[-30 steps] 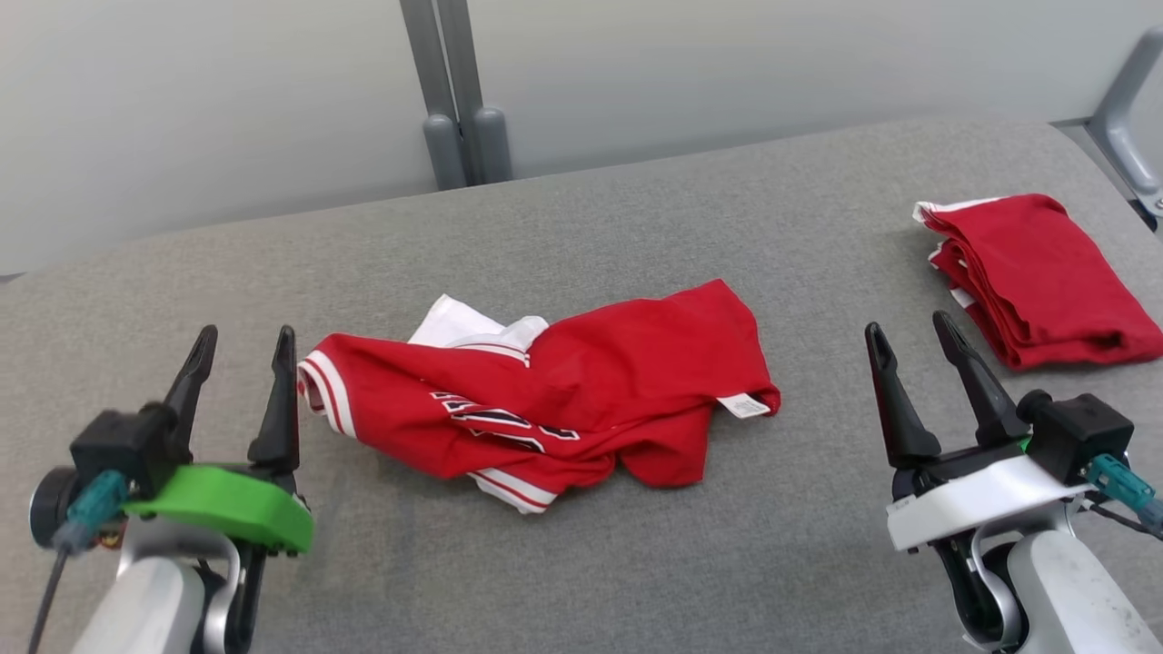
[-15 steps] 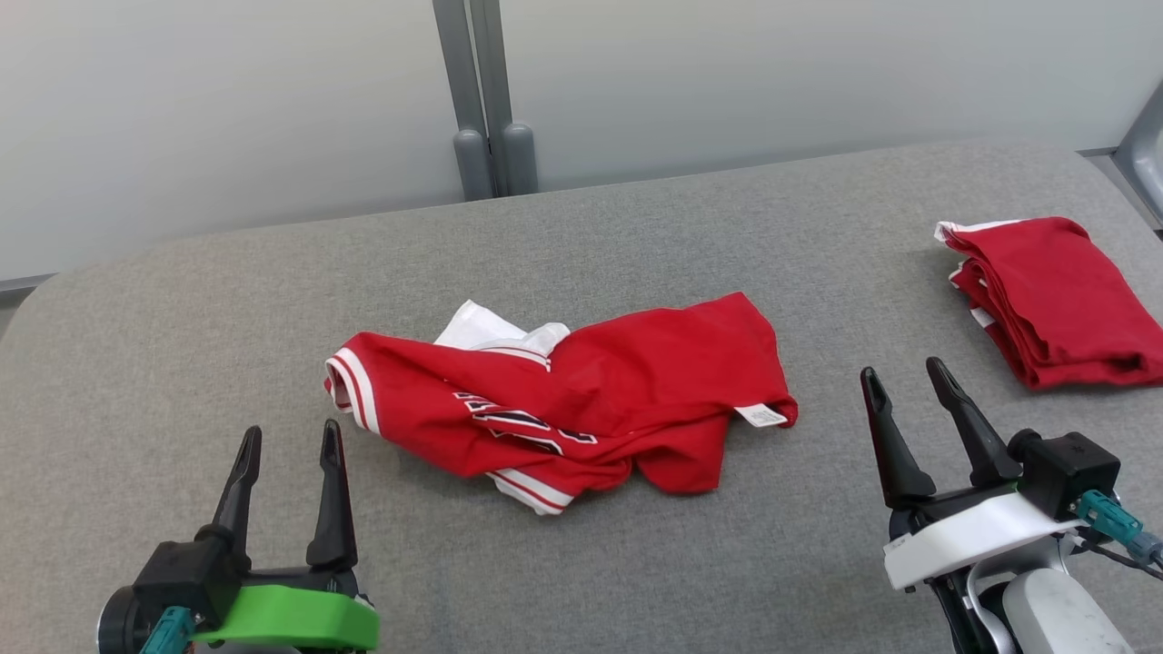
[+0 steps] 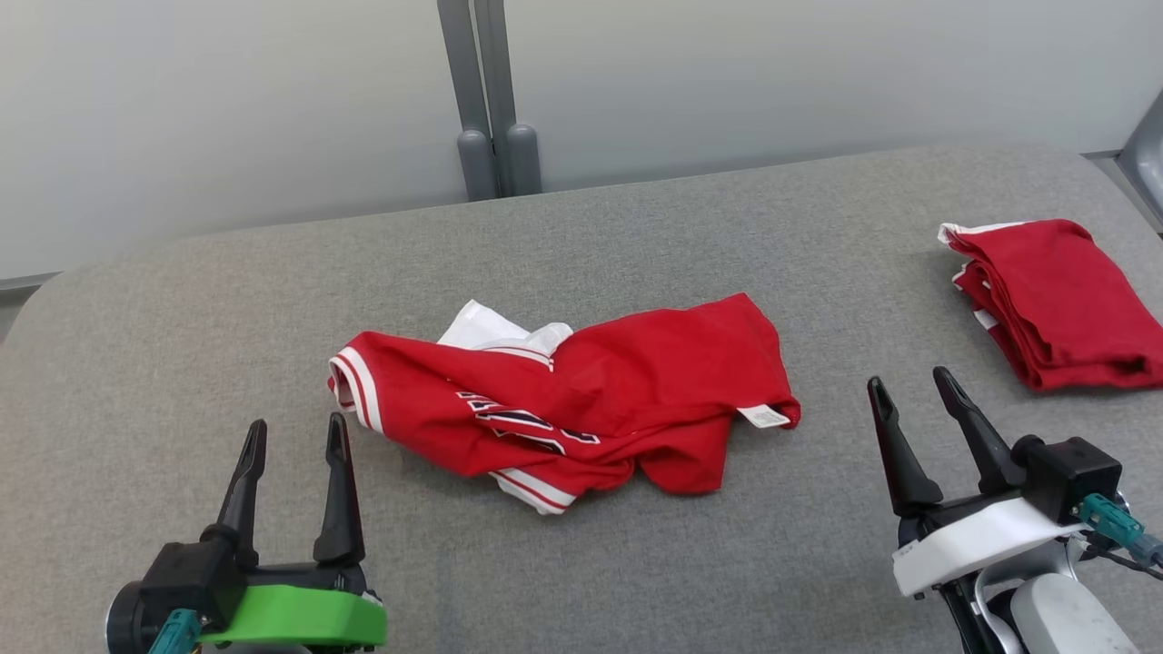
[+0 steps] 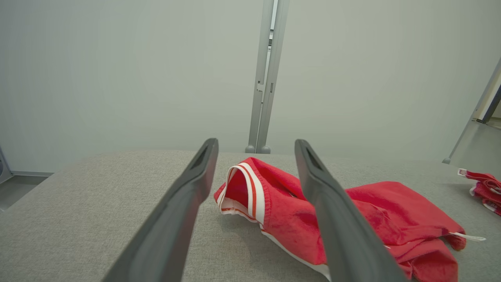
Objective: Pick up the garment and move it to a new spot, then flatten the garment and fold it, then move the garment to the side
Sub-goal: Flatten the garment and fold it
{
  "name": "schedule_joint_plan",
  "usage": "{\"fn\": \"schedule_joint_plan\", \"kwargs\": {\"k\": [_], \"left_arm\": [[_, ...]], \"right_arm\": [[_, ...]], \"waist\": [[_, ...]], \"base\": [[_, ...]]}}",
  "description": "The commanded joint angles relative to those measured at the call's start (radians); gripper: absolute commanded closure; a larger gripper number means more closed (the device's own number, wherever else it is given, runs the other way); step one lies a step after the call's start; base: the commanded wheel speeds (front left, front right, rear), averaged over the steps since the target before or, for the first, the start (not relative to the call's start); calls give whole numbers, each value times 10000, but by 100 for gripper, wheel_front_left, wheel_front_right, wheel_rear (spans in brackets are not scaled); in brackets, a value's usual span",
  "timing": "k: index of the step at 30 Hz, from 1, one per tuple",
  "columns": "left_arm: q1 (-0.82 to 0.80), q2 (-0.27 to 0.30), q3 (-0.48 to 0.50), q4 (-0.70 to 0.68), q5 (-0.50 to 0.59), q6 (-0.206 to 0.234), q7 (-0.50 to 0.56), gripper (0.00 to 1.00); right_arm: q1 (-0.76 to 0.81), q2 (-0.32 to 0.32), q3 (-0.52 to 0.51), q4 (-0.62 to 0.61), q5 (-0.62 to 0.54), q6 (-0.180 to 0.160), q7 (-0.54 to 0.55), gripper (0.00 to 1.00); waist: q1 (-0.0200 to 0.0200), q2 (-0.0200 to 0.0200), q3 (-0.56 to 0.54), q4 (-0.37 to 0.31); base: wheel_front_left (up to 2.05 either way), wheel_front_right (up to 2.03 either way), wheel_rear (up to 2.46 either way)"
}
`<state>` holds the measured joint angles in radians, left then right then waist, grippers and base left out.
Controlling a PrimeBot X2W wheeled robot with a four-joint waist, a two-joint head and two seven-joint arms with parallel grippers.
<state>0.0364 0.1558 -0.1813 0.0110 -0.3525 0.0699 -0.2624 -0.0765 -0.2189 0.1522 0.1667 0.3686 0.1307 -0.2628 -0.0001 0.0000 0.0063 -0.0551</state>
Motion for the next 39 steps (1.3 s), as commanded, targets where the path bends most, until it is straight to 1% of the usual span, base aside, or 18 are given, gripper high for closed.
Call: {"fn": "schedule_joint_plan", "kwargs": {"k": [1, 3, 7, 15, 22, 25, 26, 27, 28, 33, 36, 39], "left_arm": [[143, -51, 77, 32, 144, -98, -30, 0], [113, -119, 143, 46, 236, -195, -30, 0], [-98, -270, 181, 62, 316, -376, -30, 0], [-467, -502, 306, 187, 542, -622, -29, 0], [-696, -674, 375, 269, 705, -811, -29, 0], [-771, -752, 378, 323, 762, -884, -29, 0], [-784, -775, 382, 335, 782, -905, -29, 0], [-790, -802, 397, 348, 798, -923, -29, 0], [-786, -826, 410, 360, 805, -937, -29, 0], [-663, -927, 439, 438, 833, -1012, -29, 0], [-617, -967, 364, 451, 813, -1051, -29, 0], [-764, -1004, 210, 444, 744, -1121, -30, 0]], "right_arm": [[99, -69, 13, 108, -20, 1, -26, 0], [50, -149, 86, 458, -40, 1, 15, 0], [-459, -274, 279, 1397, -161, 1, 792, 0], [-1725, -417, 490, 3324, -354, 1, 2396, 0], [-2671, -481, 412, 4578, -502, 1, 3051, 0], [-2982, -534, 465, 4910, -484, 1, 2955, 0], [-3023, -553, 479, 4972, -486, 1, 2921, 2], [-3058, -581, 507, 5037, -513, 1, 2837, 70], [-3090, -621, 520, 5078, -561, 1, 2769, 100], [-3232, -719, 225, 5086, -758, 1, 2267, 100], [-3401, -807, 1, 4711, -845, 1, 2081, 100], [-3875, -928, -100, 4171, -781, 1, 2234, 100]], "waist": [[1, 0, 10, 37], [1, 0, 53, 111], [1, 0, 266, 427], [1, 0, 851, 1405], [1, 0, 1215, 2003], [1, 0, 1322, 2226], [1, 0, 1339, 2282], [1, 0, 1350, 2343], [1, 0, 1355, 2385], [1, 0, 1303, 2547], [1, 0, 1323, 2621], [1, 0, 1514, 2757]], "base": [[0, 0, 0], [0, 0, 0], [0, 0, 0], [0, 0, 0], [0, 0, 0], [0, 0, 0], [0, 0, 0], [0, 0, 0], [0, 0, 0], [0, 0, 0], [0, 0, 0], [0, 0, 0]]}}
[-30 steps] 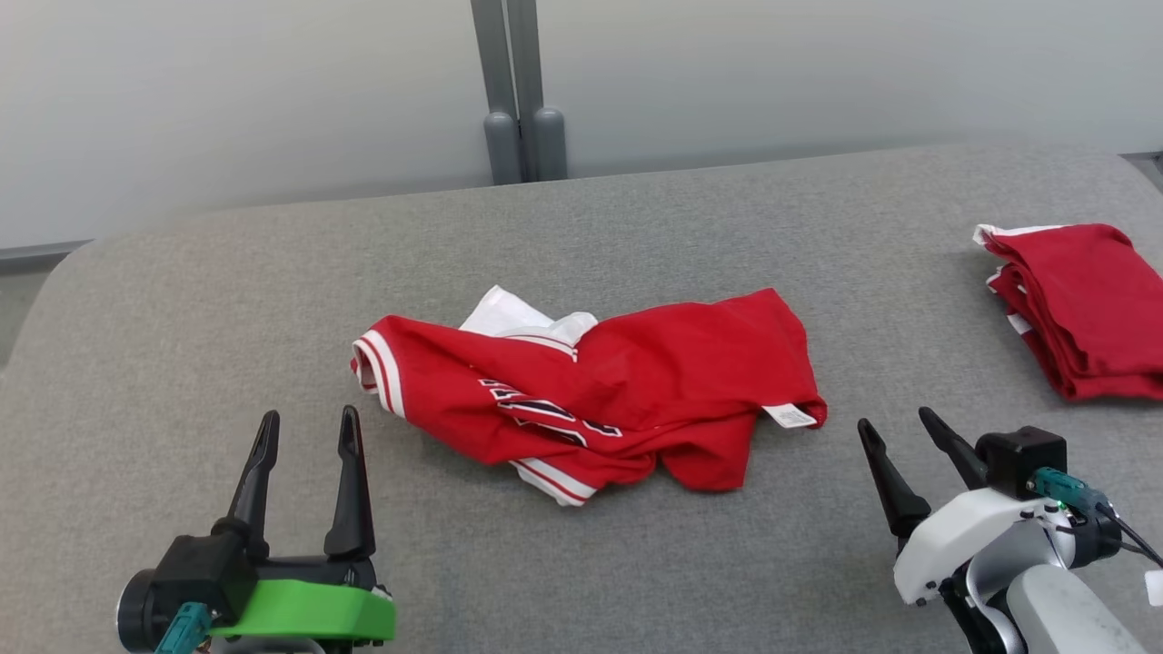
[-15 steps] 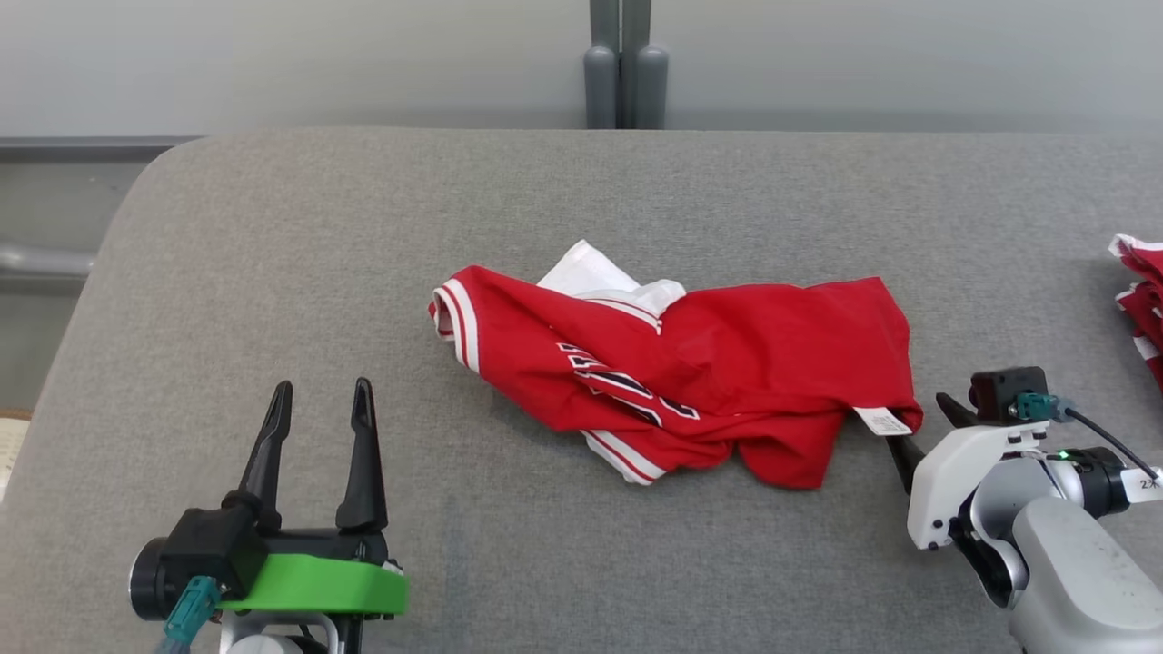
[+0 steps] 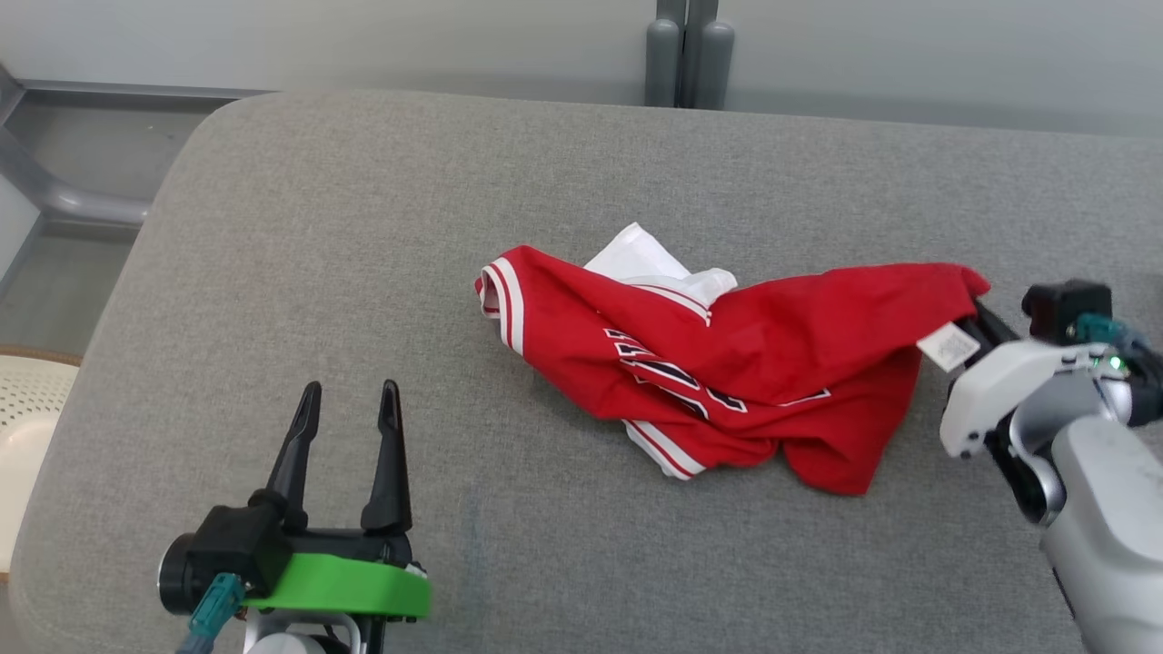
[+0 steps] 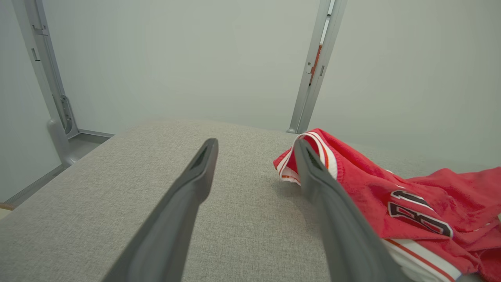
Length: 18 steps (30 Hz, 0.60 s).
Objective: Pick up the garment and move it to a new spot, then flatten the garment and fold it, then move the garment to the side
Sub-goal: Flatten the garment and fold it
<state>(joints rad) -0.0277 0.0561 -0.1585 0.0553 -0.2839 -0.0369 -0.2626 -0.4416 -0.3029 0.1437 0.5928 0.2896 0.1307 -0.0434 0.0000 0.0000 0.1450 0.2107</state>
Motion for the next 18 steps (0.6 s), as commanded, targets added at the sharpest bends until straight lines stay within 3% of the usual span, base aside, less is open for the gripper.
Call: {"fn": "schedule_joint_plan", "kwargs": {"k": [1, 9, 18], "left_arm": [[-209, -18, -101, -15, 29, -61, -28, 0], [-757, -53, -811, -124, -572, 89, -28, 0], [-1448, -55, -1877, -306, -1258, 475, -28, 0]], "right_arm": [[-499, -217, -2, -253, 14, 1, 158, 100], [-3239, -1227, 837, -327, 374, -1, 1431, 100], [-6180, -2186, 2081, 1768, 470, -1, 1441, 100]], "waist": [[0, 0, 242, 178], [0, 0, 1328, 986], [0, 0, 2353, 2134]], "base": [[0, 0, 0], [0, 0, 0], [0, 0, 0]]}}
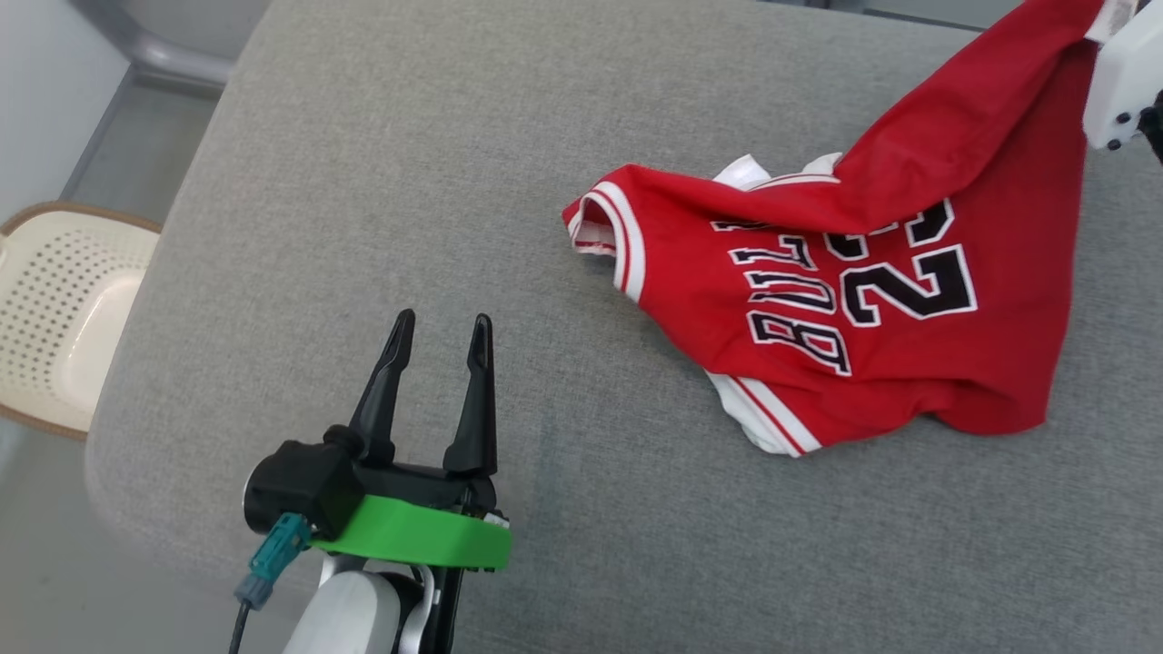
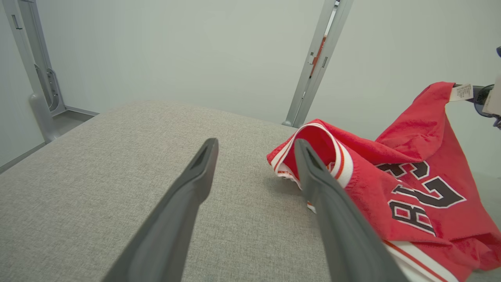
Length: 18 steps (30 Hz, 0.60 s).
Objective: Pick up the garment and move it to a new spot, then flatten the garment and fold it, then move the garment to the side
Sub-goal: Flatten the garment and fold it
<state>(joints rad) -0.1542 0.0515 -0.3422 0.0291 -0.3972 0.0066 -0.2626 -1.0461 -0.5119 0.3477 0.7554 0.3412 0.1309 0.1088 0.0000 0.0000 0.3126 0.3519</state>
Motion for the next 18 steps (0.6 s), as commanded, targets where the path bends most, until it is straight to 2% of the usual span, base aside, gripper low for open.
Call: {"fn": "schedule_joint_plan", "kwargs": {"k": [1, 7, 8, 9, 10, 14, 18], "left_arm": [[-231, -10, -121, -51, -153, 92, -28, 0], [-369, -10, -299, -38, -182, 232, -28, 0], [-382, -11, -302, -22, -162, 257, -28, 0], [-404, -9, -308, 1, -111, 276, -28, 0], [-422, -9, -297, 10, -72, 277, -28, 0], [-376, -8, -179, 96, 78, 245, -28, 0], [-213, 1, 86, 253, 229, 122, -28, 0]], "right_arm": [[-377, -125, 149, 437, -93, -3, -187, 100], [-1451, -188, 685, 1941, -705, -3, -1208, 100], [-1512, -108, 768, 2163, -795, -3, -1366, 72], [-1572, -13, 867, 2423, -840, -3, -1517, 22], [-1639, 63, 914, 2626, -842, -3, -1626, 0], [-1704, 366, 1083, 3399, -668, -4, -2071, 0], [-1345, 694, 1306, 3662, -414, -4, -2728, 0]], "waist": [[0, 0, 732, 813], [0, 0, 813, 994], [0, 0, 793, 976], [0, 0, 756, 941], [0, 0, 719, 894], [0, 0, 434, 545], [0, 0, -73, 66]], "base": [[0, 0, 0], [0, 0, 0], [0, 0, 0], [0, 0, 0], [0, 0, 0], [0, 0, 0], [0, 0, 0]]}}
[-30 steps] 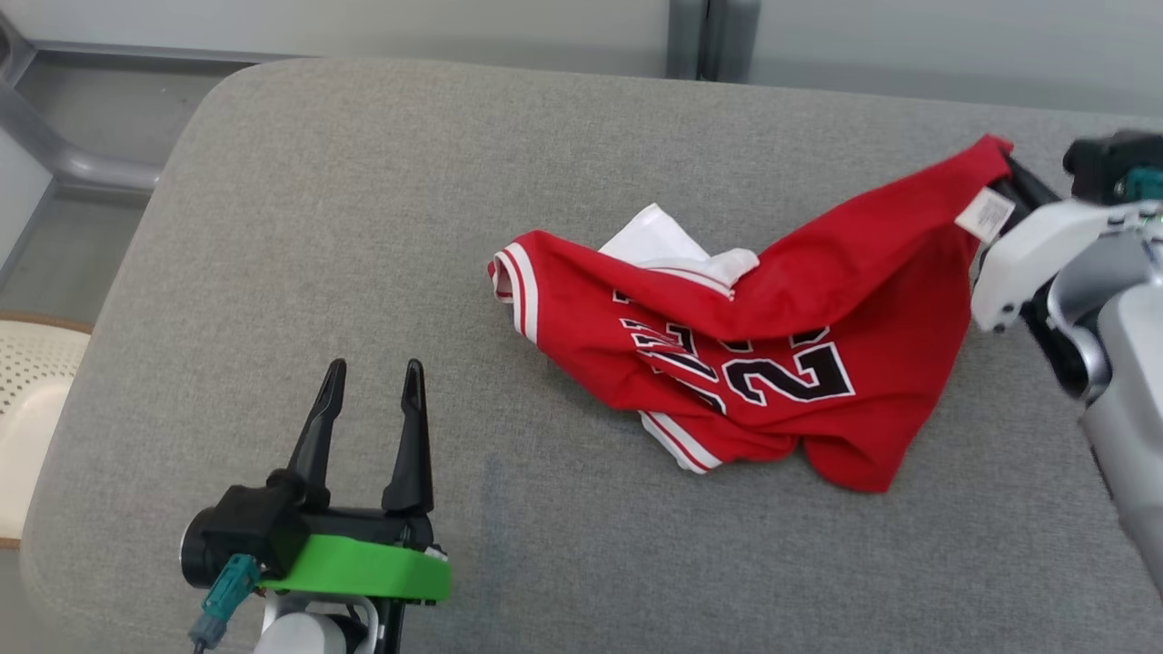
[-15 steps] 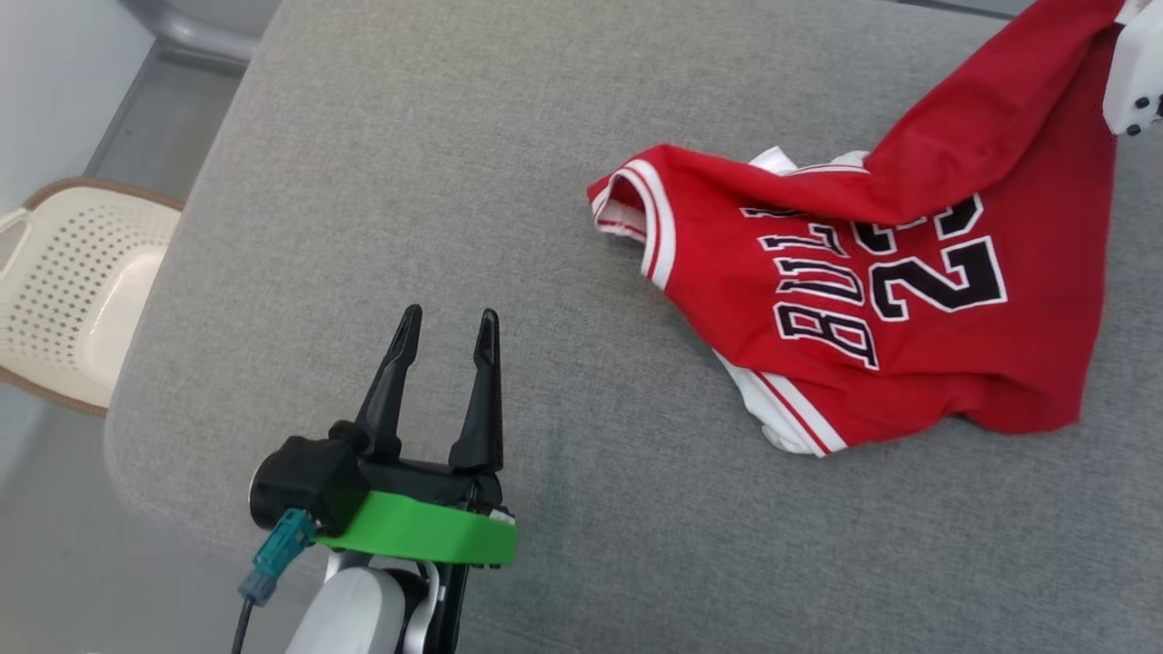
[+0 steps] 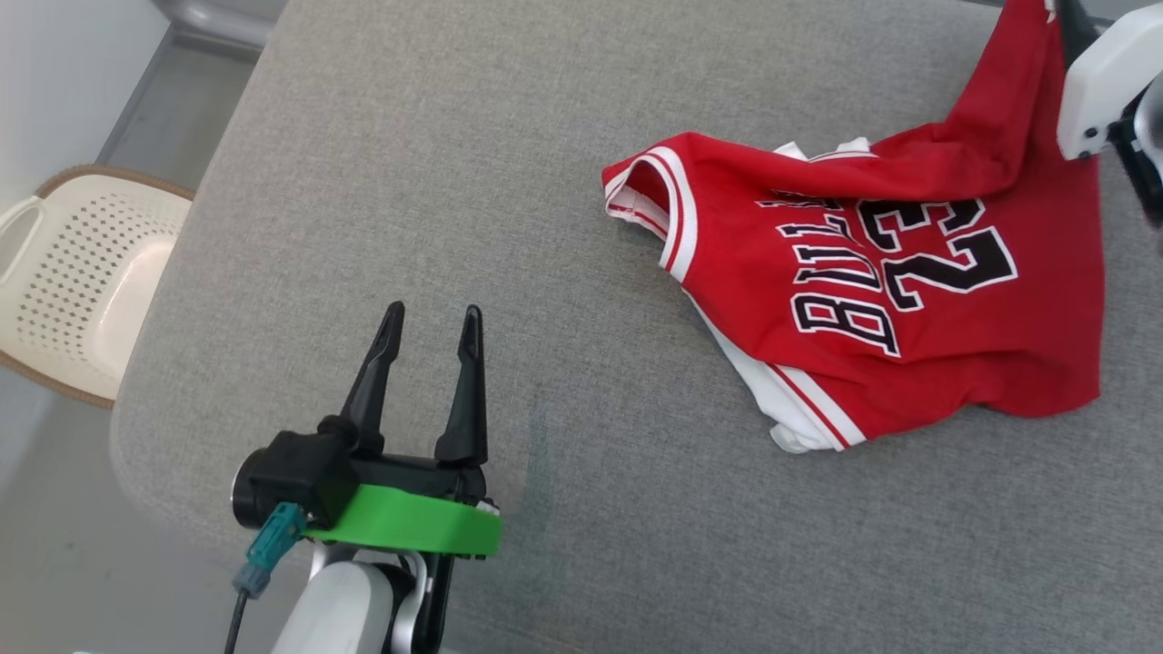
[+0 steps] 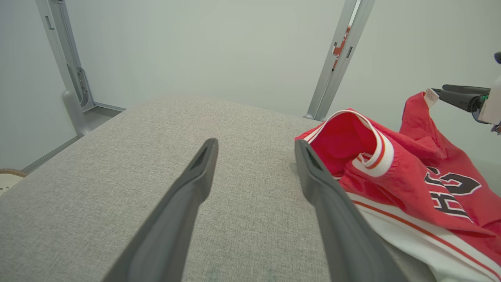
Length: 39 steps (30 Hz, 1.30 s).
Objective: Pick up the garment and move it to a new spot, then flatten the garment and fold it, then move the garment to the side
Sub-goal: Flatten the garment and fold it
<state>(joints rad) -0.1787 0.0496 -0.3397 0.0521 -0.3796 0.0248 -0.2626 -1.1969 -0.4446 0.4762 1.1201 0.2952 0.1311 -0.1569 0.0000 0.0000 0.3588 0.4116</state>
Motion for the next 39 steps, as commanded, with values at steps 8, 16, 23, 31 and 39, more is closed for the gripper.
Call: {"fn": "schedule_joint_plan", "kwargs": {"k": [8, 16, 23, 31, 39], "left_arm": [[520, 39, 988, 272, 611, -318, -28, 0], [1223, 245, 2013, 135, 949, -464, -28, 0], [1818, 213, 2449, 27, 1073, -564, -28, 0], [2141, 138, 2611, -43, 1102, -652, -28, 0], [1956, 98, 2520, -3, 1164, -764, -28, 0]], "right_arm": [[1530, 337, 542, -1531, 1294, -6, -1017, 0], [4718, 219, -662, -5408, 2048, -6, -1080, 0], [8369, 1130, -2629, -7951, 1735, -3, -1079, 0], [10615, 2121, -3587, -8844, 1378, -1, -1082, 0], [10688, 2114, -3366, -8668, 1150, -1, -1083, 0]], "waist": [[0, 0, -1847, -1787], [0, 0, -2775, -3064], [0, 0, -3249, -3844], [0, 0, -3398, -4220], [0, 0, -3299, -4116]], "base": [[0, 0, 0], [0, 0, 0], [0, 0, 0], [0, 0, 0], [0, 0, 0]]}}
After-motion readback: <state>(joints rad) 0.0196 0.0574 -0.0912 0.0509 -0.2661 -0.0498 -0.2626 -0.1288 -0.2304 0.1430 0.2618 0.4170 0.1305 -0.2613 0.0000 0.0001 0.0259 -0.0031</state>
